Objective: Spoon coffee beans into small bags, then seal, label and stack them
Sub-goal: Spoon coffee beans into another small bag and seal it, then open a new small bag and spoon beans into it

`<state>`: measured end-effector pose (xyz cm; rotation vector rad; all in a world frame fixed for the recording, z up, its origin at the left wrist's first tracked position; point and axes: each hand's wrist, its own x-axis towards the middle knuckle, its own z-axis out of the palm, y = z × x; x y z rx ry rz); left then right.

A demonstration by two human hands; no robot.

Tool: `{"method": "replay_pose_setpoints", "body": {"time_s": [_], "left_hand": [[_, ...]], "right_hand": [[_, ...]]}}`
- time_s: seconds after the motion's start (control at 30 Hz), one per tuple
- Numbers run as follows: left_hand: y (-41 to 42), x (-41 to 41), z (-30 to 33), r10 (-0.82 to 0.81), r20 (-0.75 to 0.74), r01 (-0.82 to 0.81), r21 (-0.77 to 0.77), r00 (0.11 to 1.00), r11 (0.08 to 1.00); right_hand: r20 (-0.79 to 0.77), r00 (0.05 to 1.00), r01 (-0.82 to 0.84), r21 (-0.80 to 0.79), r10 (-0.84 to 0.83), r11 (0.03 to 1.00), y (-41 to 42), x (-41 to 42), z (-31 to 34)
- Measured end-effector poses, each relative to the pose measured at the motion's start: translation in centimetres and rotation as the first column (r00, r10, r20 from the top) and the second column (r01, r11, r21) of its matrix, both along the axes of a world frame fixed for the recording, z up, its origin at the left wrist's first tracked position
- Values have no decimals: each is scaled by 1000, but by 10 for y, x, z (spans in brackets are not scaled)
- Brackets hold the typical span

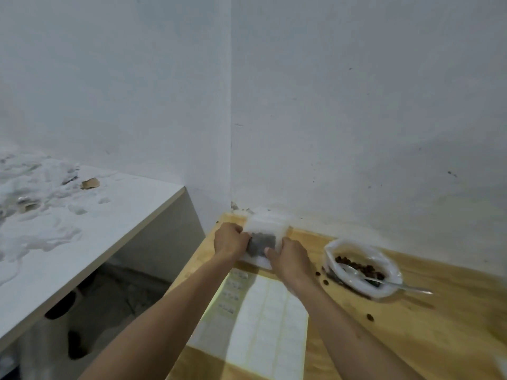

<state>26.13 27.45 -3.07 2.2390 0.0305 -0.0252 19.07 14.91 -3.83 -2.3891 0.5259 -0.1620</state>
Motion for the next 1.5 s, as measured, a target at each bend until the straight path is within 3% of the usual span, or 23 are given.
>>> {"method": "replay_pose_setpoints", "body": {"time_s": [0.2, 0.57, 0.77, 0.97, 1.17, 1.3, 1.5], "left_hand": [[5, 20, -9, -13, -24, 11, -105, 1000, 994], [8, 20, -13, -44, -27, 40, -121, 999, 992], [0, -8, 1, -40, 271, 30, 39, 962, 999], [-45, -53, 30, -226, 424, 216, 72, 877, 974], [-116, -114, 42, -474, 413, 460, 141, 778, 877], [-170, -154, 44, -654, 342, 623, 211, 675, 753], [-243, -218, 35, -848, 196, 769, 360, 492, 529]], "right_hand": [[2, 999, 33, -41, -33, 999, -1, 17, -10], [18, 999, -26, -48, 27, 999, -7, 18, -4], [111, 987, -98, -182, 120, 978, -26, -13, 38], [104, 984, -100, -366, 147, 925, -77, -68, 87], [107, 993, 95, -381, -59, 919, -156, -151, 104], [67, 975, 221, -386, -212, 896, -204, -215, 97], [-208, 911, 258, -389, -357, 884, -253, -302, 71]]}}
